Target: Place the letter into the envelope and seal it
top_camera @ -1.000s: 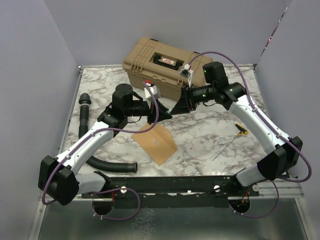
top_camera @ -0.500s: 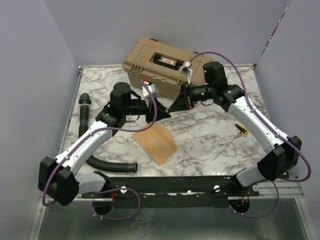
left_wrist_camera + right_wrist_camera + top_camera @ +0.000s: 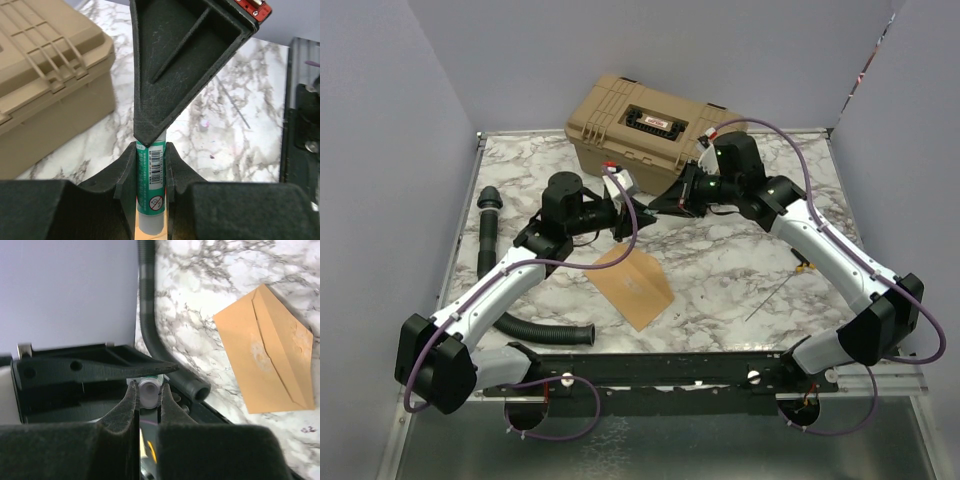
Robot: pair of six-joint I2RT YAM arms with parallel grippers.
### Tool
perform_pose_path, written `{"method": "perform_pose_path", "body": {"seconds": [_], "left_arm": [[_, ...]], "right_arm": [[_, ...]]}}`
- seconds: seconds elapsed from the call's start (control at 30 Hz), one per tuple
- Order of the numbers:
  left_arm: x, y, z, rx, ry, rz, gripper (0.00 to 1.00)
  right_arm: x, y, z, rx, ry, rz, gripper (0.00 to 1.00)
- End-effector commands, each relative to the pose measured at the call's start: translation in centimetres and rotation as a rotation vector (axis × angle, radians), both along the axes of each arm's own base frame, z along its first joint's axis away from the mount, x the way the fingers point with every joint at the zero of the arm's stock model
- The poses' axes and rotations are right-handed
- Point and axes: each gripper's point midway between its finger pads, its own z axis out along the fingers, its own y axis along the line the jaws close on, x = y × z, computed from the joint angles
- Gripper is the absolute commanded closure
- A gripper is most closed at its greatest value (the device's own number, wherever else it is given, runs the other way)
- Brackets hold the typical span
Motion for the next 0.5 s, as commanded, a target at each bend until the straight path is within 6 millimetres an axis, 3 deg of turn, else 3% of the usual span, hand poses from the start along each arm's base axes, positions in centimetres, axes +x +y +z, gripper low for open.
{"method": "perform_pose_path", "body": {"seconds": [0.0,0.03,0.07,0.13,0.27,0.47], "left_arm": [[1.1,0.9,-0.5,-0.009,-0.045,0.1,1.0],[0.8,0.9,-0.5,-0.016,-0.03,0.092,1.0],[0.4,0.9,-0.6,-0.028,-0.016,0.088,1.0],[-0.3,0.8,-0.7,-0.052,0.026,0.073,1.0],[-2.2,0.3,-0.9,-0.072,0.105,-0.004,1.0],[-6.3,-1.0,-0.9,-0.098,0.248,-0.242,1.0]], "right_arm": [[3.1,-1.1,2.5,0.036,0.019,-0.26,0.79],[3.0,-0.8,3.4,0.038,-0.027,-0.219,0.56],[2.6,-0.6,4.1,0.039,-0.065,-0.176,0.4],[1.7,-0.4,5.1,0.034,-0.165,-0.07,0.23],[-2.1,0.2,5.1,0.009,-0.405,0.278,0.17],[-7.3,-0.6,2.7,0.008,-0.604,0.663,0.18]]}}
